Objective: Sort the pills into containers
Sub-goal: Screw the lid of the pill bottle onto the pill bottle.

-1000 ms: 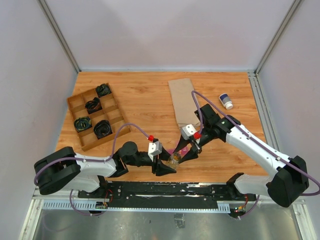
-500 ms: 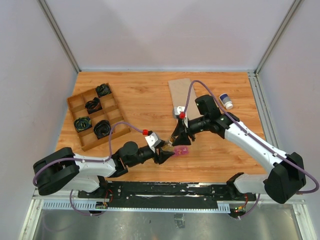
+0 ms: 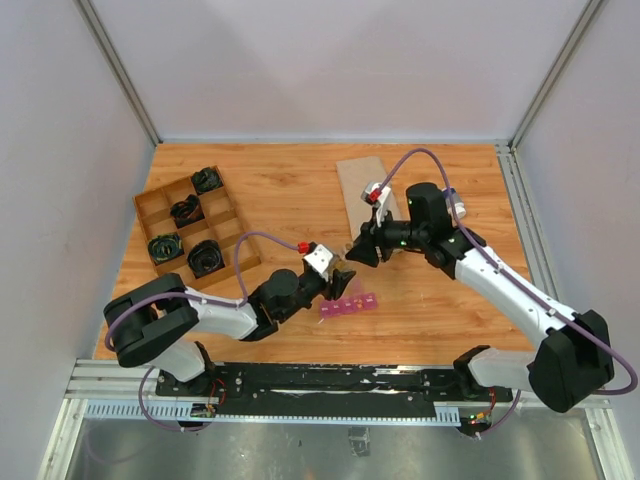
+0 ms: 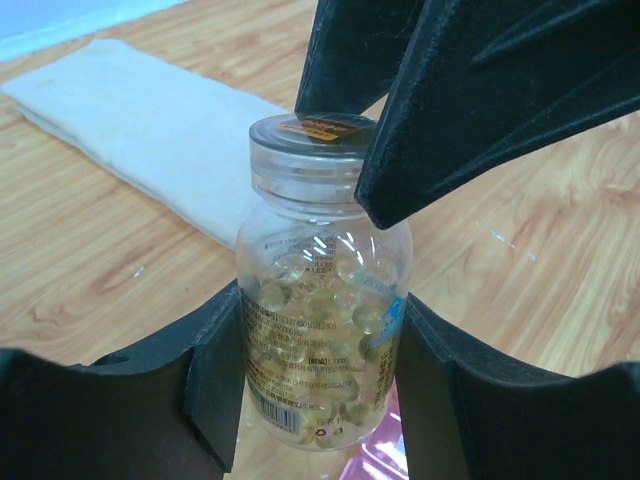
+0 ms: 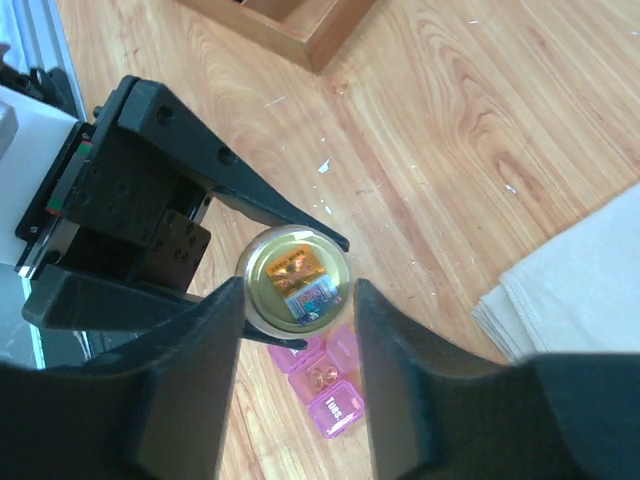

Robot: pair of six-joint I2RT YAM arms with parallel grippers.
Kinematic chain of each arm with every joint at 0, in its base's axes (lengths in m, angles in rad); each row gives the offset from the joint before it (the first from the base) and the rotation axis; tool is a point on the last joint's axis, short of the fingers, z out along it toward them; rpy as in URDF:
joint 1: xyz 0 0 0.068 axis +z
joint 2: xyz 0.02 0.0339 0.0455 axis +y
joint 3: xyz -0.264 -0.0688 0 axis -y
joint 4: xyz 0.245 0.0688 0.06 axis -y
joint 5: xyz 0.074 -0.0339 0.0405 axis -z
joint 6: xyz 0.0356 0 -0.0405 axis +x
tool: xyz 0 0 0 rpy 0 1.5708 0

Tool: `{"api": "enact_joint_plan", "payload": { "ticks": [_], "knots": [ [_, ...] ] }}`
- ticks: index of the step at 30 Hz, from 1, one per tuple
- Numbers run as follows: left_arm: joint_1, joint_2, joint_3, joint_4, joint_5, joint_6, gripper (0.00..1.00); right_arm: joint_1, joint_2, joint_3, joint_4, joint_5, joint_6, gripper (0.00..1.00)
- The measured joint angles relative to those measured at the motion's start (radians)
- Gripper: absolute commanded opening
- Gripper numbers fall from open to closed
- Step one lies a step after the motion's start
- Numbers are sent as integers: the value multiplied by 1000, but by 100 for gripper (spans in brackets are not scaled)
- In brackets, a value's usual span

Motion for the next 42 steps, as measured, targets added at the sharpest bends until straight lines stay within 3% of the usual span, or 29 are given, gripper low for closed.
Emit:
{"api": "enact_joint_plan", "payload": {
  "ticks": [2, 5, 12, 21, 30, 42],
  "knots": [
    [7, 10, 8, 20, 11, 3, 0, -24, -8, 0, 6, -3, 17, 78],
    [26, 12, 8, 69, 56, 3, 0, -81, -29, 0, 1, -24, 14, 100],
    [76, 8, 6, 134, 266, 3, 0, -164, -98, 43, -103, -115, -150, 99],
    [167, -40, 8, 48, 615, 8, 0, -164, -103, 154, -297, -491, -594, 99],
    [178, -87, 8, 0, 744, 38, 0, -143, 37, 251, -513, -608, -892, 99],
    [185, -87, 8, -45, 787, 51, 0, -100, 69, 249, -675, -596, -1078, 79]
  ]
}}
